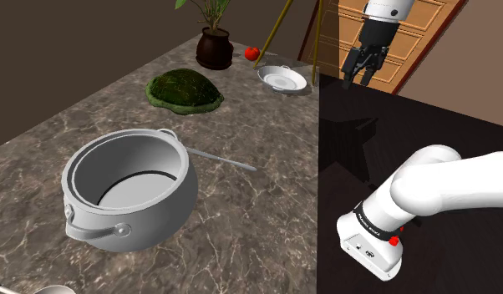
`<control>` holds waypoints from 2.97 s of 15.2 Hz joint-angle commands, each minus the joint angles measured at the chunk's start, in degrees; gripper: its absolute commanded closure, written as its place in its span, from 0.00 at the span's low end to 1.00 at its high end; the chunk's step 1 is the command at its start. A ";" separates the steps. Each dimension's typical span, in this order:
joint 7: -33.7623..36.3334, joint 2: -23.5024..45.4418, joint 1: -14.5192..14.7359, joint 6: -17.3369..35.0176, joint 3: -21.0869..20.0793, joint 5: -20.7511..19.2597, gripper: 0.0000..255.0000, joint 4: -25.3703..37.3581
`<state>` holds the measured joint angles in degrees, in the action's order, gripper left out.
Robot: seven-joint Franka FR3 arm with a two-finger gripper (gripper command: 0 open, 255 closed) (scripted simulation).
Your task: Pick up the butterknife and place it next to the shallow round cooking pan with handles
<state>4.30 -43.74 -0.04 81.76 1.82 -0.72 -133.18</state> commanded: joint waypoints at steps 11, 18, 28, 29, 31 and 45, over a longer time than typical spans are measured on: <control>-1.85 12.82 6.40 14.77 -6.42 2.75 0.00 -1.86; -2.72 23.69 10.24 23.92 -11.19 3.14 0.00 -0.03; -2.28 40.74 15.03 34.24 -17.85 -0.18 0.00 6.41; -2.10 42.51 15.53 35.05 -18.44 -0.81 0.00 7.28; -1.67 46.08 16.60 36.54 -19.53 -2.24 0.00 9.12; -0.27 52.32 17.86 43.50 -20.17 -5.18 0.00 7.92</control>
<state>4.02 8.57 17.82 125.20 -18.35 -5.89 -125.21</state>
